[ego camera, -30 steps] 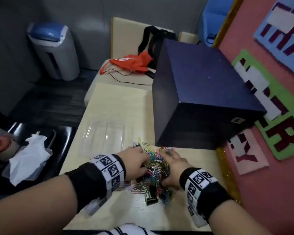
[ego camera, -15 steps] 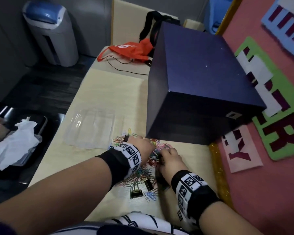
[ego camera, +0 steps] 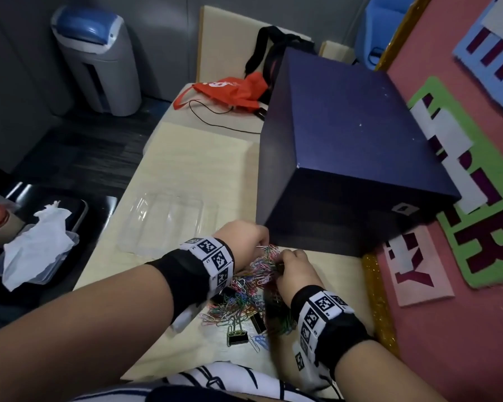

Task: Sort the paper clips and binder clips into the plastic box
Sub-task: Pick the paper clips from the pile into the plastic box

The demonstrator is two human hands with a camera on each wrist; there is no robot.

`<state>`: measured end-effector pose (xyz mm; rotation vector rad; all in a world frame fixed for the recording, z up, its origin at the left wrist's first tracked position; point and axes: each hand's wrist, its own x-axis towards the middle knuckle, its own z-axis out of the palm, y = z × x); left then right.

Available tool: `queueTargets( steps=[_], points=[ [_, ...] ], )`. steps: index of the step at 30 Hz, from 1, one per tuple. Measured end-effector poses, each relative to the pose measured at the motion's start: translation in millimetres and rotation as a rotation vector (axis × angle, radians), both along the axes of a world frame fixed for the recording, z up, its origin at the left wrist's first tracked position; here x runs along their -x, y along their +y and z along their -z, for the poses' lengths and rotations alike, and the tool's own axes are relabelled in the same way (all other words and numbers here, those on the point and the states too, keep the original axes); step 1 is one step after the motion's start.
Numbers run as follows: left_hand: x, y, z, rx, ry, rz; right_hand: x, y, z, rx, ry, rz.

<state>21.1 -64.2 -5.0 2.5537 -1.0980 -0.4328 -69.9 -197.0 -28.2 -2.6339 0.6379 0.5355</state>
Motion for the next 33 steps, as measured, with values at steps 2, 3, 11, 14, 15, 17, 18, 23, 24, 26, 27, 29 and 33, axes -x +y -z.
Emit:
queueTargets(
  steps=[2, 3, 11, 14, 15, 17, 18, 23, 24, 26, 27, 29, 33],
  points=[
    [-3.7, 7.1, -5.7, 0.064, -0.003, -0.029, -4.5, 4.9, -1.4, 0.041, -0.01, -0.042],
    [-5.6, 11.6, -8.7, 0.095, 0.0, -0.049, -6.2, 7.9, -2.0, 0.054, -0.008, -0.067],
    [-44.9, 76.3, -21.1, 0.245, 0.051, -0.358, -16.9, 32.6, 3.6, 0.07, 0.178, -0.066],
    [-60.3, 100.9, -16.9, 0.27, 0.049, -0.481, -17.1, 37.0, 9.1, 0.12, 0.155, -0.042],
    [-64.1, 107.1, -15.3, 0.275, 0.045, -0.507, -16.5, 37.6, 10.2, 0.125, 0.146, -0.034],
    [-68.7, 114.3, -12.3, 0.267, 0.047, -0.532, -15.7, 38.6, 9.8, 0.134, 0.135, -0.029],
    [-69.2, 115.5, -10.2, 0.25, 0.055, -0.535, -15.0, 39.1, 8.8, 0.14, 0.133, -0.031],
    [-70.3, 114.2, -0.6, 0.137, 0.087, -0.497, -15.8, 39.5, 1.6, 0.166, 0.125, -0.065],
    [-71.0, 115.2, 0.2, 0.121, 0.071, -0.492, -15.8, 38.8, -0.1, 0.16, 0.123, -0.07],
    [-73.6, 118.1, 3.0, 0.061, 0.022, -0.494, -16.0, 36.9, -4.3, 0.15, 0.126, -0.064],
    [-74.3, 120.1, 5.2, 0.006, 0.004, -0.508, -16.5, 36.3, -6.4, 0.147, 0.129, -0.056],
    [-73.2, 123.0, 9.5, -0.151, 0.019, -0.556, -17.7, 35.6, -9.9, 0.139, 0.125, -0.037],
    [-69.6, 120.4, 18.8, -0.399, 0.118, -0.5, -23.5, 37.3, -19.9, 0.133, 0.133, -0.016]
  ],
)
